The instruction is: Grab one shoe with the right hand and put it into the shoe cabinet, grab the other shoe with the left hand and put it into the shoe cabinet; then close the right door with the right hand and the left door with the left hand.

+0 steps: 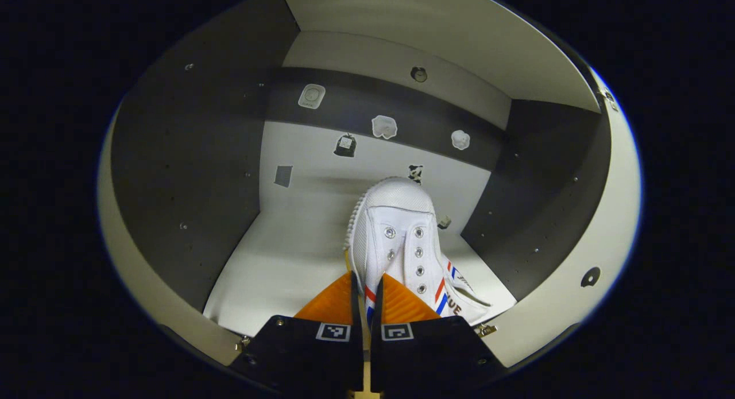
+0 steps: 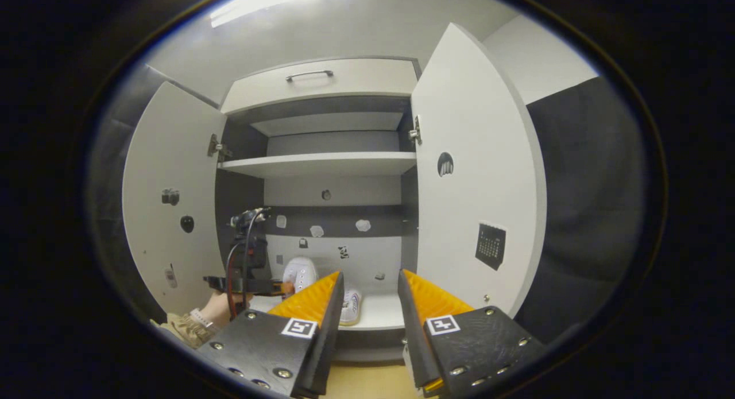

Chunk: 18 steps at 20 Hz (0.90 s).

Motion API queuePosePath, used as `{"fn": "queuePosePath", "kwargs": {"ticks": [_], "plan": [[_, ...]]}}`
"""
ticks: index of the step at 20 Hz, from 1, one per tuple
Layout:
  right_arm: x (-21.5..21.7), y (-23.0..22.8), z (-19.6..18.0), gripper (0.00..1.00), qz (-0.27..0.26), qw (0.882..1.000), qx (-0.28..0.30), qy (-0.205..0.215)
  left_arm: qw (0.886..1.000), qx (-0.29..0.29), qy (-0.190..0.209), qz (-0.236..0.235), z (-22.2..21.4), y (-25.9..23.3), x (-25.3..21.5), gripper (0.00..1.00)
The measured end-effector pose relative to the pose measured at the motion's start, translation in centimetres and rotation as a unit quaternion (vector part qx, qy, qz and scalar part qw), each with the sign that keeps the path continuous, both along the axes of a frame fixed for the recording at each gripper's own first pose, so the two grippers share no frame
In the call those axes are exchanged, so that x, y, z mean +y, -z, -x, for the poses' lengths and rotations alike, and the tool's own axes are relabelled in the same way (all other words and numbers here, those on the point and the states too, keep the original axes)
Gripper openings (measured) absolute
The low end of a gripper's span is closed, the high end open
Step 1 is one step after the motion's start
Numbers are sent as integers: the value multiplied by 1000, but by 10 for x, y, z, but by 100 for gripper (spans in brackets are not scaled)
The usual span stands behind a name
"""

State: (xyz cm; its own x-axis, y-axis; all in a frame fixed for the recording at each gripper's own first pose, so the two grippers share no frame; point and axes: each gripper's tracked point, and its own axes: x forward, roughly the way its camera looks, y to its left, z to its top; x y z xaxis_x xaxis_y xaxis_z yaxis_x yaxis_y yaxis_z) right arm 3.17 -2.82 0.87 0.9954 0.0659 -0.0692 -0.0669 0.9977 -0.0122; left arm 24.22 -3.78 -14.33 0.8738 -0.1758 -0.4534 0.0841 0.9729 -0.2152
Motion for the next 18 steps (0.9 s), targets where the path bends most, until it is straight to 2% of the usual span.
{"fn": "queuePosePath", "kwargs": {"ticks": [1,4,5,6,13,16,18], "plan": [[-1,2,0,51,-5,1000,1,0,1000,3,-2,-4,-7,3,1,5],[-6,5,1,51,-16,1000,3,5,1000,17,3,2,-23,16,-1,5],[-7,5,1,51,-19,1000,4,7,1000,24,6,-1,-27,22,-1,5],[-7,5,3,55,-22,1000,4,6,999,31,7,-6,-30,28,-1,5],[-15,6,10,55,-27,1000,6,13,995,88,18,-31,-46,75,-9,5],[-18,9,15,55,-28,999,8,15,996,80,15,-33,-49,76,-9,5],[-21,10,20,55,-32,999,7,15,996,76,19,-34,-46,75,-10,10]]}}
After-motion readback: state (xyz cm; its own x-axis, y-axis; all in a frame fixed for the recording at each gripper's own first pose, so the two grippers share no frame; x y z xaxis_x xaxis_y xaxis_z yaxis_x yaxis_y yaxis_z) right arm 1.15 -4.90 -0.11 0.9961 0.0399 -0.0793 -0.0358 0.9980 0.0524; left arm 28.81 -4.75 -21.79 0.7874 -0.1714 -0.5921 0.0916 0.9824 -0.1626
